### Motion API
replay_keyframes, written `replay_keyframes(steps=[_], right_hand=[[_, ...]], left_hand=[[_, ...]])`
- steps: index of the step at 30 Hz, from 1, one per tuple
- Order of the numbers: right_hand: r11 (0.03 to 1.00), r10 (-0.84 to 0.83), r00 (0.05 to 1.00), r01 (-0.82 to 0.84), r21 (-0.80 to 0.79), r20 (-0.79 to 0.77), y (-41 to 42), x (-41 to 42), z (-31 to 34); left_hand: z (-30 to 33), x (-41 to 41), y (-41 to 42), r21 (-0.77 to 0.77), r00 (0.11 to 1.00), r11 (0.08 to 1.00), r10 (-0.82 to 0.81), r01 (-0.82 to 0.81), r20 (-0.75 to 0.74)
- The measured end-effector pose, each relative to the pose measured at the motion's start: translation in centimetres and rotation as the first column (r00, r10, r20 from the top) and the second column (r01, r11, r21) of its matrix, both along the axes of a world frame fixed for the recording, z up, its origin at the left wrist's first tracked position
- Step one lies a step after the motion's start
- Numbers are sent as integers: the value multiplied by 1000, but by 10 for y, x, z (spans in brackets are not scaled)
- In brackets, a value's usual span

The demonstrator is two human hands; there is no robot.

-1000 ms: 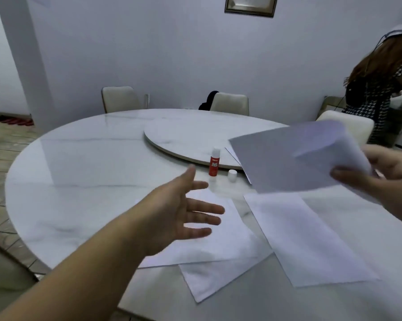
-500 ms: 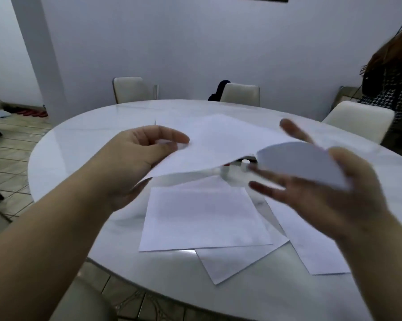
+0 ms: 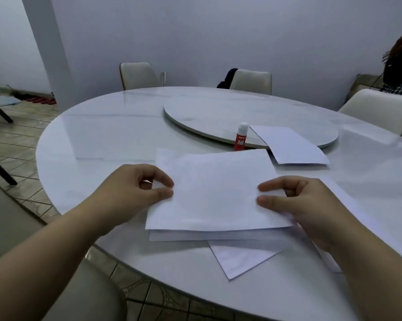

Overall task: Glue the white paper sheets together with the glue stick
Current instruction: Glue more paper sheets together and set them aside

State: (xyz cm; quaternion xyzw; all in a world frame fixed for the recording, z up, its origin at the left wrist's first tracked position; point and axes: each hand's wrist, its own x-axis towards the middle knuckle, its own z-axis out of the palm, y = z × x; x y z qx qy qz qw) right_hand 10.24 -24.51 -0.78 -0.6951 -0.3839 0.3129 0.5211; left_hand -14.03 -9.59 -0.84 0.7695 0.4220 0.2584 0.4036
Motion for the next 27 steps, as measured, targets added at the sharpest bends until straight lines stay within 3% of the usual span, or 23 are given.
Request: replay_keyframes(steps=[3,14,27], right_hand=[[999,-30,999,30,-28,24,-1,0,-6],[995,-3,988,18,-97,153,1,-1,-11],[992,-14,988,32,-120,152,0,-1,-12]], left_hand=[[-4,-5,1,-73,996,995,-75,71,-57],[-10,-7,5,132,981,987,-66,91,-183],[-8,-9,4,124,974,985,-96,123,-204]])
